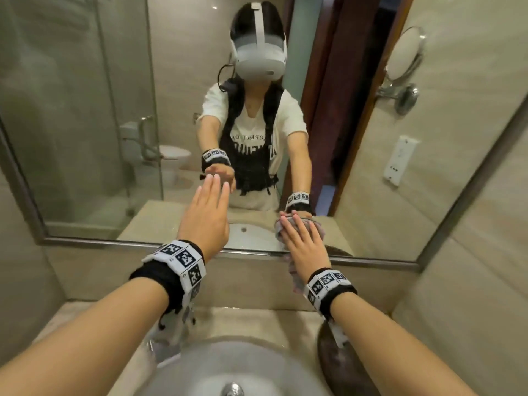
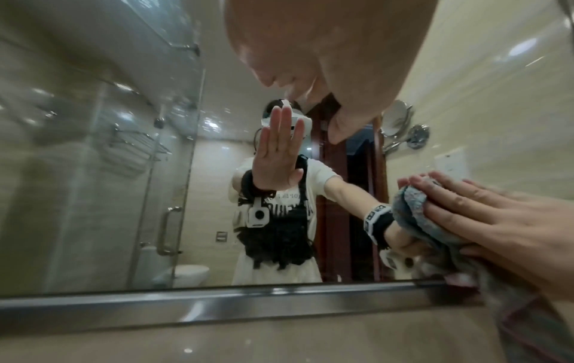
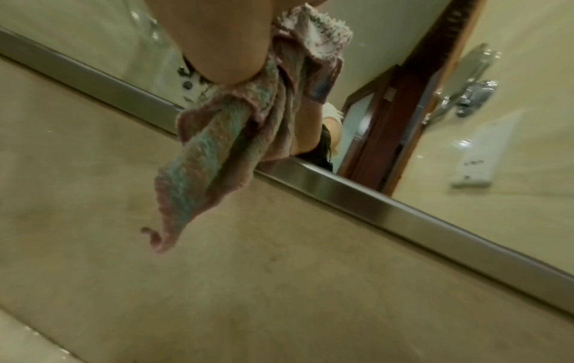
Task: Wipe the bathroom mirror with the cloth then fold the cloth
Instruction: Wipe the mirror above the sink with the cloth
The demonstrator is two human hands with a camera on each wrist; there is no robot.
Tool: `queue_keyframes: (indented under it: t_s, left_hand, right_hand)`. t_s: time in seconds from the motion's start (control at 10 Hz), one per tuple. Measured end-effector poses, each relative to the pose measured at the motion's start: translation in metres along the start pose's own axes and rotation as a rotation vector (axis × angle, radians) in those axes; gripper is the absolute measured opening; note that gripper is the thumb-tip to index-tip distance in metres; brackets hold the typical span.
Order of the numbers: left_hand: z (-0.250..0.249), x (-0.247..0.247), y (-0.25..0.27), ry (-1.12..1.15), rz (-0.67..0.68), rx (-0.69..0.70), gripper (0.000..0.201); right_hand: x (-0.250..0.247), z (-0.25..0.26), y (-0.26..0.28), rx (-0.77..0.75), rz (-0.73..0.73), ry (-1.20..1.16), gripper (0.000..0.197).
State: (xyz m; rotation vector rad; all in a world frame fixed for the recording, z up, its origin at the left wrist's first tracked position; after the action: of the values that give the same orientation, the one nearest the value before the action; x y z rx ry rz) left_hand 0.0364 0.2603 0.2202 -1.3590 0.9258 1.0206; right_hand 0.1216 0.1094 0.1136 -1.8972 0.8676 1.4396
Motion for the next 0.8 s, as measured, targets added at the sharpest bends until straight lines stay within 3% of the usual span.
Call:
queue_keyframes:
  t_s: [0.2,0.4,0.6,0.8]
  left_hand:
    - [-0.095,0.004,-0.025,-0.012,-0.072,0.146,0.073]
    - [-0.142,0.022,-0.034,-0.044,-0.038,0.201,0.074]
    - [-0.162,0.027,-0.033,-0.002,-0.008,0.228,0.072]
    - [-0.192,0.021,-0.023,0.054,0.052,0.277,0.07]
  right_hand:
    - [0.017,-0.111,0.042,0.333,-0.037,0.065,0.094]
    - [0.042,-0.202,0.088,0.695,0.12,-0.088,0.11]
    - [0.025,-0.213,0.106,0.604,-0.012,-0.371,0.094]
    - [-0.027,-0.219,0.139,0.587,-0.353,-0.739,0.055]
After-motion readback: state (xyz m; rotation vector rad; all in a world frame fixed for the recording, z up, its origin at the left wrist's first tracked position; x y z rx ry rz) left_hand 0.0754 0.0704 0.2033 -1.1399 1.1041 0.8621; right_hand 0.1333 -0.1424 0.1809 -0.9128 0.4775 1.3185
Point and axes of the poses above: each hand's wrist, its own y-axis away from the middle knuckle, its own x-axis out of the palm, z = x × y, the point moved 10 cm from there along -y, towards the middle knuckle, and after that the axes turned 9 degrees about z, right-handed, at the moved point
